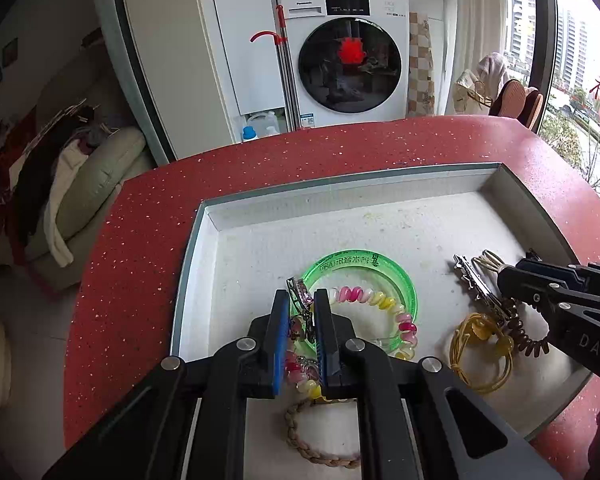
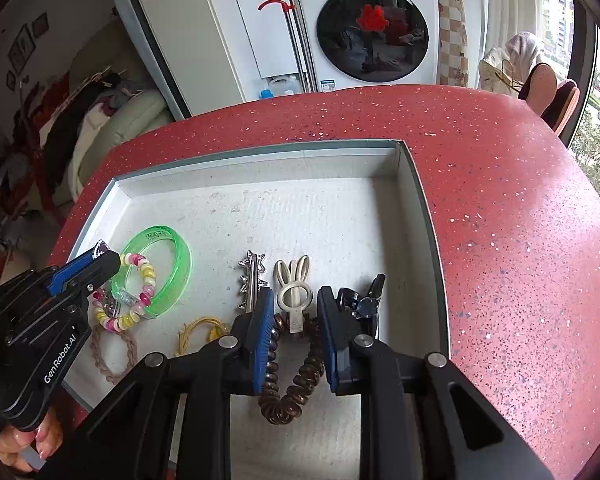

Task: Organize jewelry
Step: 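Open the right tool to release the bunny clip while the left releases the pendant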

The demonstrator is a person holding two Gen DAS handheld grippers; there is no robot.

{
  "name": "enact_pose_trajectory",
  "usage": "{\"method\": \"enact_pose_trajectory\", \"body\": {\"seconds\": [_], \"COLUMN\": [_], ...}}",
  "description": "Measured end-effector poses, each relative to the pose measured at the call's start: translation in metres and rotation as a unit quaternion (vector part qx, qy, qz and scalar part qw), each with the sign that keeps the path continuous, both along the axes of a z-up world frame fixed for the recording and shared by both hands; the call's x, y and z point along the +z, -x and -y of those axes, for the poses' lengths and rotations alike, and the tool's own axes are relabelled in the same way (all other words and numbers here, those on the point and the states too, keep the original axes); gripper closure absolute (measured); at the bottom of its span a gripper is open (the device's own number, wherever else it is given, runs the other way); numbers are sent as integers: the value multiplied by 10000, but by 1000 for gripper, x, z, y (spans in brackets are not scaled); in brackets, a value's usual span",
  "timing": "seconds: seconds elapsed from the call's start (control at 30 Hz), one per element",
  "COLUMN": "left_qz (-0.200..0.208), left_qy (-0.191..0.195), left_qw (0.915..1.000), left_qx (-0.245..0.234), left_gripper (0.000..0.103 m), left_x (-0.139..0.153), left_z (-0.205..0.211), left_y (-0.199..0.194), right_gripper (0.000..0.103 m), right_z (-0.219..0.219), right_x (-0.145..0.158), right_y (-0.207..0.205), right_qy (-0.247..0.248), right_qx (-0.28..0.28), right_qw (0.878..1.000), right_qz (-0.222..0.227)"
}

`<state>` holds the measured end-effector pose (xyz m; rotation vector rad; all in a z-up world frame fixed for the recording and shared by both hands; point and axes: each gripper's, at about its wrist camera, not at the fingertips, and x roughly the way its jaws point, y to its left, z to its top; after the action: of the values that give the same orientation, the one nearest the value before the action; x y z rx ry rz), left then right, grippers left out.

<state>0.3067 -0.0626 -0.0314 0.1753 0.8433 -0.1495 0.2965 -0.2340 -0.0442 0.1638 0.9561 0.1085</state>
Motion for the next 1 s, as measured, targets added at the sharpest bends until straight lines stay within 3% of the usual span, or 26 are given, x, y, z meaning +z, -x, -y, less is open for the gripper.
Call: {"method": "enact_pose_trajectory", "body": {"seconds": [0.23, 0.33, 0.63, 1.0], "left_qz": [-51, -93, -109, 5], "left_qy": [92, 111, 199, 30], "left_qw": [9999, 9998, 9997, 9995], "left_qx": [67, 98, 128, 311], "left_gripper": [72, 72, 72, 72], "left_x": [0, 1, 7, 16], "left_z": [-4, -6, -11, -18], "left_y": [1, 1, 6, 6], "right_gripper": [49, 45, 42, 42], "right_z": [1, 0, 2, 8], "right_x": [8, 14, 25, 32], "right_y": [8, 12, 23, 30], "right_qy": [-146, -201, -317, -356], "right_qx": [-12, 5, -16, -89], "right_qw": [9998, 9996, 9990, 9986], "right_qz": [143, 211, 321, 369]}}
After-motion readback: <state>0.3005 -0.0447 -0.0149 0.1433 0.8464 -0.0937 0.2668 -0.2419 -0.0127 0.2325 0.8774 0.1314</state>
